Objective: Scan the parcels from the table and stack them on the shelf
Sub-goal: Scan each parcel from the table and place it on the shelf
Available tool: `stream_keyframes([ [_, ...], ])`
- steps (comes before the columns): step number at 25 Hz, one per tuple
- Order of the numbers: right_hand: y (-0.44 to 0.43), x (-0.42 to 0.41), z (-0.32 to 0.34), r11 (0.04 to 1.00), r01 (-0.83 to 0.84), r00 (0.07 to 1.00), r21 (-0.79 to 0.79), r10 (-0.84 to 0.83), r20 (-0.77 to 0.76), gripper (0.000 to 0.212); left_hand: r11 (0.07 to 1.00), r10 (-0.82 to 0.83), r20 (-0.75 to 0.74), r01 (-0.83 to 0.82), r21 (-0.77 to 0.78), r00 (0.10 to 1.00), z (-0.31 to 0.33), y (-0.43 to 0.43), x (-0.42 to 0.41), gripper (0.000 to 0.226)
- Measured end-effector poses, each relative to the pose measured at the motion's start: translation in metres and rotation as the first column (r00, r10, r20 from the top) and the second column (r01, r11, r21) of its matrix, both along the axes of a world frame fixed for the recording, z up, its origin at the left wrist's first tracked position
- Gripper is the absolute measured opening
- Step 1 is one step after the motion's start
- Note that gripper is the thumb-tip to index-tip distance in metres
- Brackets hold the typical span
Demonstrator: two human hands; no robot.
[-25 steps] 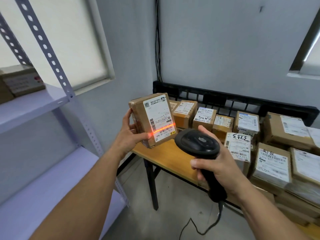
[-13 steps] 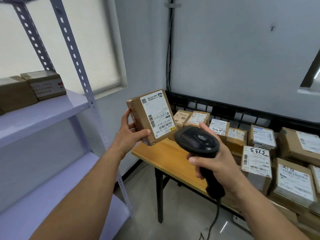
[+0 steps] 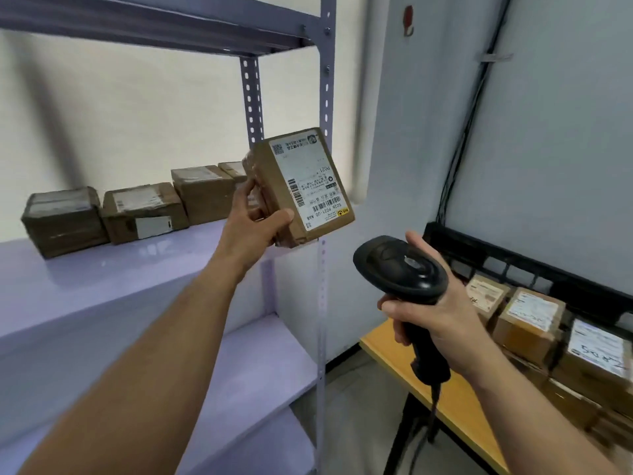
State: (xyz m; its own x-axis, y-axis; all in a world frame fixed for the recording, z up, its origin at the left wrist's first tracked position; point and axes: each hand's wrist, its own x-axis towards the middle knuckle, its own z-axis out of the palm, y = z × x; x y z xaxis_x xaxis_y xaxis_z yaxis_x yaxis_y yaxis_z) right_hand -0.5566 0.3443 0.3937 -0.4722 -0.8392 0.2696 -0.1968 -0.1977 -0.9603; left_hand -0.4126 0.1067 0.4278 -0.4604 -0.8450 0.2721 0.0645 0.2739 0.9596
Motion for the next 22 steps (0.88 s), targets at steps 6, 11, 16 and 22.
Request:
stream_keyframes([
  [6,-0.087,0.018,0.018,0.999,-0.049,0.996,0.014,0.050,-0.071,0.099,0.993,0.111,-0.003,-0.111,0.034,0.994,0.047,-0.082,0.023,0.086],
  [11,-0.140,0.016,0.027,1.000,-0.018,0.997,-0.015,0.016,-0.078,0.098,0.992,0.120,0.042,-0.122,0.029,0.992,0.081,-0.146,0.005,0.088],
  [16,-0.173,0.012,0.025,0.999,0.034,0.998,-0.020,-0.035,-0.053,0.099,0.996,0.051,0.100,-0.058,0.071,0.994,0.095,-0.193,-0.024,0.073],
  [22,-0.195,0.008,0.017,0.997,0.074,0.997,-0.011,-0.074,-0.024,0.100,0.971,0.225,0.314,-0.186,-0.151,0.922,0.090,-0.227,-0.038,0.076],
])
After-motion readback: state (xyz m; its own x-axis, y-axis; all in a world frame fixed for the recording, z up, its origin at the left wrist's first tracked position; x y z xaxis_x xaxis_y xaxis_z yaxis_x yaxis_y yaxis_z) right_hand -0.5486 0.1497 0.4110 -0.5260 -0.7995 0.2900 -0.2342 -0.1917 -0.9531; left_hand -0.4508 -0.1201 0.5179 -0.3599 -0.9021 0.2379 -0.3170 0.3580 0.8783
